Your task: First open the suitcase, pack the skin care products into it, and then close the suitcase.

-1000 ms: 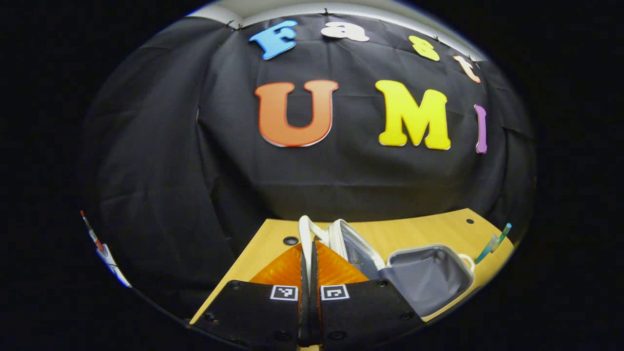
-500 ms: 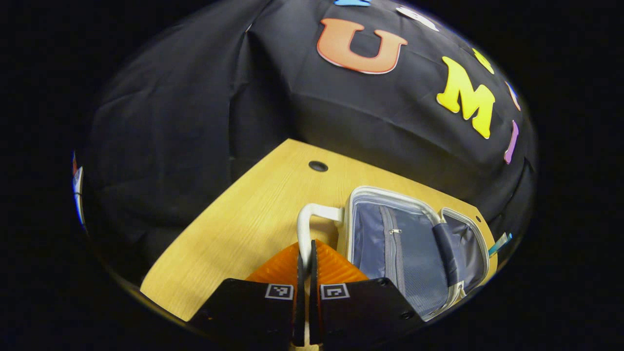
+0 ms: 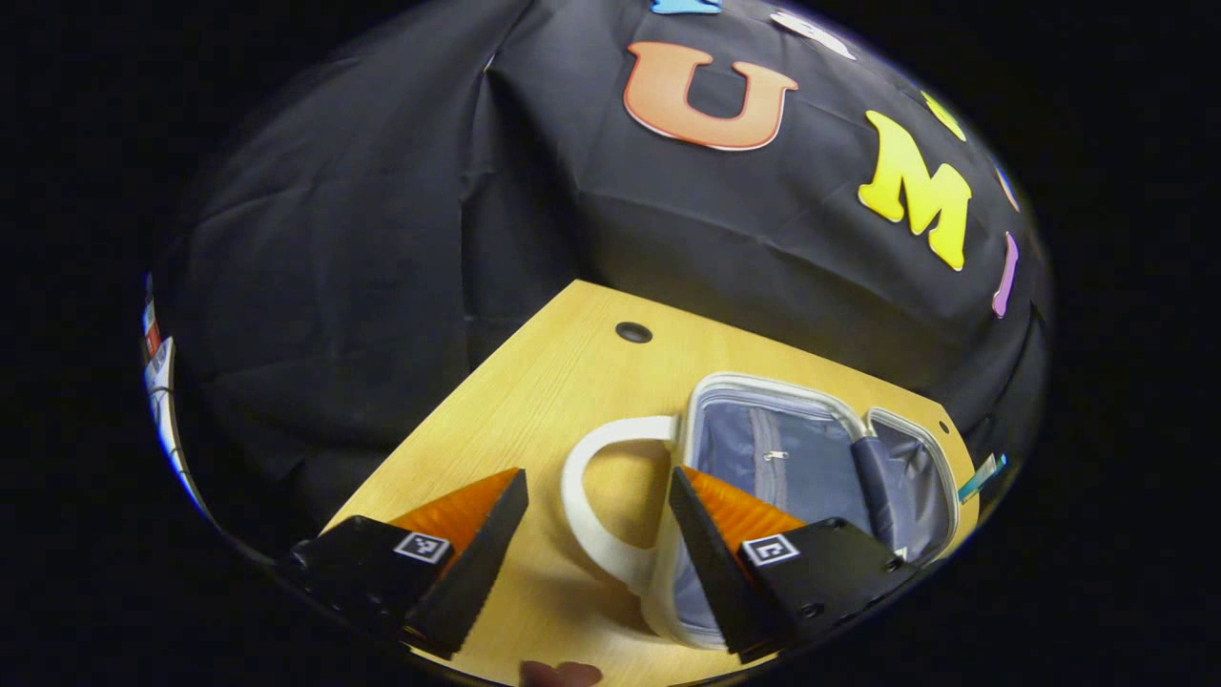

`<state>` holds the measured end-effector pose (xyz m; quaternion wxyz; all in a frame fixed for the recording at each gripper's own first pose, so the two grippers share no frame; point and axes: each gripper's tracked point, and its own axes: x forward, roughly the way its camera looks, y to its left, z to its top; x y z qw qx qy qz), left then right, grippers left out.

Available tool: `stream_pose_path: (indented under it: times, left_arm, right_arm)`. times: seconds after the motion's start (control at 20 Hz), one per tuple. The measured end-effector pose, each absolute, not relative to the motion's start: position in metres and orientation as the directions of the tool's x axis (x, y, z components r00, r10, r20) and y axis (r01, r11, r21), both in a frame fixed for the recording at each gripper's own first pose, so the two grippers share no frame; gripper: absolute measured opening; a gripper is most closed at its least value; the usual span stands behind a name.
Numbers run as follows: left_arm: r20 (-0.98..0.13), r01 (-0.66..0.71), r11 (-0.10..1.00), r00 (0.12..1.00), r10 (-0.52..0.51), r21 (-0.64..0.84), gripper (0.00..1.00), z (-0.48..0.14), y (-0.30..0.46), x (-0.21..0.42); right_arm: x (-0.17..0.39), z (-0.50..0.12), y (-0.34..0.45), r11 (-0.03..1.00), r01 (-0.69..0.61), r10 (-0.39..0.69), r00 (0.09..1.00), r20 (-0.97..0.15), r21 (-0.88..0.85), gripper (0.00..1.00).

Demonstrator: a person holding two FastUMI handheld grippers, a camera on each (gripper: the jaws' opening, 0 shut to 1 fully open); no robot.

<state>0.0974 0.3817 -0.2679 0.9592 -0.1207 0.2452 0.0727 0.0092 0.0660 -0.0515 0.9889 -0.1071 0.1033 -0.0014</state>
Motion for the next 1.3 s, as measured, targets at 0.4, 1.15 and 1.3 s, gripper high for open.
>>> stream_pose_path:
  times: [0.4,1.15,1.3]
  left_arm:
    - [-0.278,-0.168,0.982,0.951,0.138,-0.087,0.99,-0.141,0.259,0.075]
    - [-0.194,0.099,0.994,0.975,-0.106,-0.044,1.0,-0.113,-0.06,0.045]
    - [-0.202,0.249,0.968,0.947,-0.249,-0.028,0.98,-0.133,-0.127,0.043]
  right_arm:
    - [-0.001,-0.07,0.011,0.989,0.021,-0.048,0.982,-0.184,-0.145,0.79]
    - [-0.003,-0.117,-0.12,0.994,0.072,-0.091,0.964,-0.249,-0.084,0.8]
    - [-0.008,-0.133,-0.14,0.994,0.08,-0.097,0.953,-0.287,-0.07,0.8]
